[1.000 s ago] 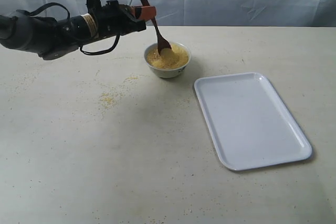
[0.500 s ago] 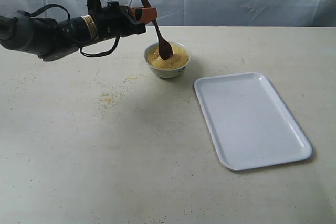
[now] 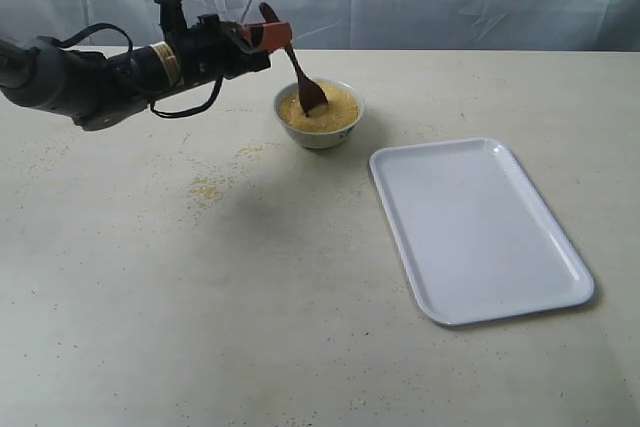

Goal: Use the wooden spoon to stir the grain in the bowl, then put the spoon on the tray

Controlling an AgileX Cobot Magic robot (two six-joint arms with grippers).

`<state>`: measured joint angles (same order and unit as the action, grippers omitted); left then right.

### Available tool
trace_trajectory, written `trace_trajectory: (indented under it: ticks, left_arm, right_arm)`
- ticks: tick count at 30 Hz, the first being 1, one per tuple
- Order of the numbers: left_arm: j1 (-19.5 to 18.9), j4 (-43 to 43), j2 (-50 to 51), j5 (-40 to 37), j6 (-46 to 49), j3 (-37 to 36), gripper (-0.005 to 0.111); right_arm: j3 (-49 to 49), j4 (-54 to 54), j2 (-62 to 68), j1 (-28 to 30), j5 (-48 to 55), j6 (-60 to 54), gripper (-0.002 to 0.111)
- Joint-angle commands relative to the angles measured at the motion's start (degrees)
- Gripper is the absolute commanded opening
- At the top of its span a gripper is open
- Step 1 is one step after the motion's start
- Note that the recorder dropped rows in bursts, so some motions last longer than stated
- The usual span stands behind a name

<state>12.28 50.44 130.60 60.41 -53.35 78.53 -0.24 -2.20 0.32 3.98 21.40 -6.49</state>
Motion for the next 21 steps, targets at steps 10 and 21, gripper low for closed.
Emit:
trace_trajectory:
  ticks: [10,21]
  left_arm:
    - [-1.2,-2.8,-0.9,-0.1,5.7,-0.3,0.0]
    - [-1.5,0.1,2.8,5.1,1.5,-0.3,0.0]
  right_arm:
    - [0.2,-0.2,-0.3,-0.1,-0.7,0.0,-0.001]
    - [0.2,-0.2,-0.3,-0.1,-0.7,0.0,-0.001]
